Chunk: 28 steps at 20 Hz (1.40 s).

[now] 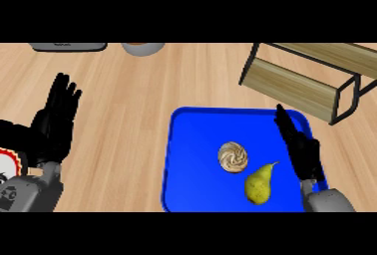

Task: Pick the cupcake from the tray and place it in the tiered shelf

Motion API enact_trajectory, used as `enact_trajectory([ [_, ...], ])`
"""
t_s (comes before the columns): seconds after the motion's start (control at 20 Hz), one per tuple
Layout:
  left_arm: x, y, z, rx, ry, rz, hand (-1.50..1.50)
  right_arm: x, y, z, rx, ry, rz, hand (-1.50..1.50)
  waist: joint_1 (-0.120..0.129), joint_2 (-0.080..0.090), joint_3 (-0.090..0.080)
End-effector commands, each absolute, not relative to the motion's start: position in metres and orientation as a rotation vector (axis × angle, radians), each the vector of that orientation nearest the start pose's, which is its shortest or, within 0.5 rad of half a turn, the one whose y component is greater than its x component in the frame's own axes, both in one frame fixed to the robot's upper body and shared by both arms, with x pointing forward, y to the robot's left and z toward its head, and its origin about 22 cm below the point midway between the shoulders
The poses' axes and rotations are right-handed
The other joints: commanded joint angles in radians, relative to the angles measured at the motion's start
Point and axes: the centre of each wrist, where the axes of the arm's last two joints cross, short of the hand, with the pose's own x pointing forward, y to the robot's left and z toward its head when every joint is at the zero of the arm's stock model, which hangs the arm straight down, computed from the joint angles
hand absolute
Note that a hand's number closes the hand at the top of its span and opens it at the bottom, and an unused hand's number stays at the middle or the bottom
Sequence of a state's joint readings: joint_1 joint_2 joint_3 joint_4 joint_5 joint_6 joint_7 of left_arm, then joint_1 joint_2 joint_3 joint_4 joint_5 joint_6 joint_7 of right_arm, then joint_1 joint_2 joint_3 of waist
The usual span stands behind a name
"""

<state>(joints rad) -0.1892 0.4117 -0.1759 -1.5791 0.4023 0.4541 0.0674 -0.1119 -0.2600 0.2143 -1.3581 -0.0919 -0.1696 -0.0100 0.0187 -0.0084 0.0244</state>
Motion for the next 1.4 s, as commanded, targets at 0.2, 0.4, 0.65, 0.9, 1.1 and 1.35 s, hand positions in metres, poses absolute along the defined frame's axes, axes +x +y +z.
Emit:
enact_trajectory([
  [0.2,0.268,0.256,0.042,0.212,-1.599,-0.135,0.00,0.262,-0.251,0.035,-0.332,-1.568,-0.157,-1.50,-0.073,-0.003,-0.027],
  [0.4,0.269,0.254,0.042,0.197,-1.588,-0.131,0.00,0.241,-0.315,-0.008,-0.731,-1.375,-0.061,1.50,-0.117,0.038,-0.053],
  [0.65,0.261,0.238,0.024,0.147,-1.559,-0.207,0.00,0.217,-0.263,-0.037,-1.038,-1.386,-0.523,-1.50,-0.079,0.006,-0.027],
  [0.9,0.265,0.233,0.022,0.124,-1.565,-0.241,0.00,0.193,-0.222,-0.021,-1.001,-1.577,-0.661,-1.50,-0.040,0.004,-0.022],
  [1.1,0.273,0.226,0.019,0.137,-1.582,-0.257,0.00,0.165,-0.207,-0.012,-0.771,-1.580,-0.434,-1.50,-0.028,0.007,-0.026],
  [1.35,0.277,0.223,0.021,0.116,-1.576,-0.270,0.00,0.150,-0.207,0.001,-0.784,-1.463,-0.206,-1.50,-0.014,0.010,-0.029],
])
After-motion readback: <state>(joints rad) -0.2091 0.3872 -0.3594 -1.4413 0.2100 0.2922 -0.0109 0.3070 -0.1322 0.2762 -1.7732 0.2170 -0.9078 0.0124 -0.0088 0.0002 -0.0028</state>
